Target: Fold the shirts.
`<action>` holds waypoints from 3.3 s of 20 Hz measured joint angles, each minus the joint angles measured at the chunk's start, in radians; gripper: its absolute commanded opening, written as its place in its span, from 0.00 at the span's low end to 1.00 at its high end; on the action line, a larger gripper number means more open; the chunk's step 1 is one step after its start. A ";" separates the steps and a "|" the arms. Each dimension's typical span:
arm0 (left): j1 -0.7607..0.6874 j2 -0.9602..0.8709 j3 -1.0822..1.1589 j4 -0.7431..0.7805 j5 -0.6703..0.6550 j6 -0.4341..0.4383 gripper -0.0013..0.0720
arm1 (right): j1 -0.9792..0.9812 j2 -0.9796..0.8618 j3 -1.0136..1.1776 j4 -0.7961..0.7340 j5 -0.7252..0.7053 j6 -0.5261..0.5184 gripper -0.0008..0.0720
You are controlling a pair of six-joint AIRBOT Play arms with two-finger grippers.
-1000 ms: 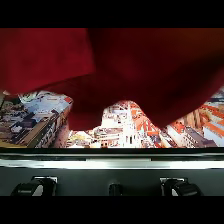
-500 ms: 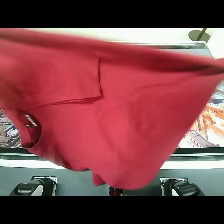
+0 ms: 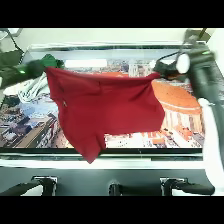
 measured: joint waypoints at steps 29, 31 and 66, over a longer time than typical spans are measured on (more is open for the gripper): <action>0.195 -0.183 -0.518 -0.233 -0.414 0.181 0.37 | -0.414 -0.180 -0.223 0.498 0.426 -0.577 0.88; 0.188 -0.185 -0.515 -0.230 -0.359 0.173 0.14 | -0.381 -0.209 -0.227 0.518 0.418 -0.593 0.88; 0.177 0.551 0.383 -0.140 -0.154 0.083 0.06 | -0.248 0.711 0.164 0.260 0.096 -0.548 0.07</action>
